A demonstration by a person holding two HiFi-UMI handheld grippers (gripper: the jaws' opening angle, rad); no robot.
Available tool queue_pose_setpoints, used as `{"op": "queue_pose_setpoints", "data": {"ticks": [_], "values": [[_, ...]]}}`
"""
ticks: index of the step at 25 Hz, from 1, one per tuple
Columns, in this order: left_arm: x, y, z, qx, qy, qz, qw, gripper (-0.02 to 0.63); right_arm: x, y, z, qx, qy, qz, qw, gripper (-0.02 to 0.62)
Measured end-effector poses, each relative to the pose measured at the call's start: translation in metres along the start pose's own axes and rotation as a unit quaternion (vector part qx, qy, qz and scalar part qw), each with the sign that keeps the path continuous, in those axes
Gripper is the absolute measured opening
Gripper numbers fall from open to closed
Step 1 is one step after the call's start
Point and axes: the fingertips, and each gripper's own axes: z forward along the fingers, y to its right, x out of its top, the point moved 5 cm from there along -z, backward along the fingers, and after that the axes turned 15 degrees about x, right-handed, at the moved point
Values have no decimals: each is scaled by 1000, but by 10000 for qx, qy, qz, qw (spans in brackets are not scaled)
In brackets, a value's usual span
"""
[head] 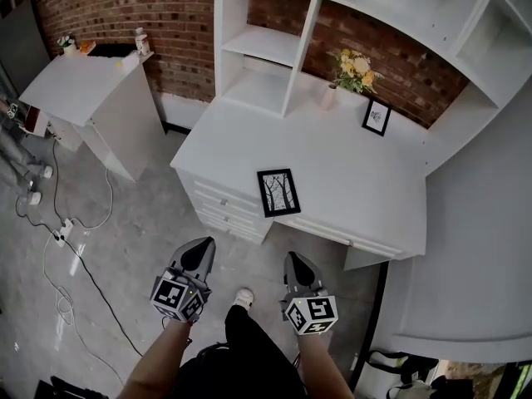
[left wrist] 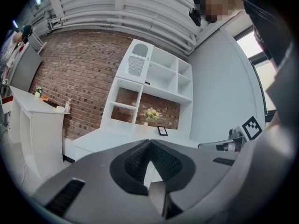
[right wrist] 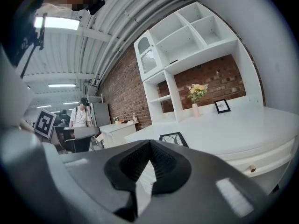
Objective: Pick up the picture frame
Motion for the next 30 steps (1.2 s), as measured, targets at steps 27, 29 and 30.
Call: {"op": "queue_pose_setpoints", "data": {"ticks": [27,29,30], "values": [[-54,-15,114,-218,-621,-81,9978,5,-68,69,96,572,55,3200,9457,173],[-58,-14,117,-244,-636,-89,9976,5,-70,74,100,564,272,3579,9317,194],[-59,-15,118,-255,-641,-81,9976,5,-71,77,102,548,375,3749,9247,202]]}}
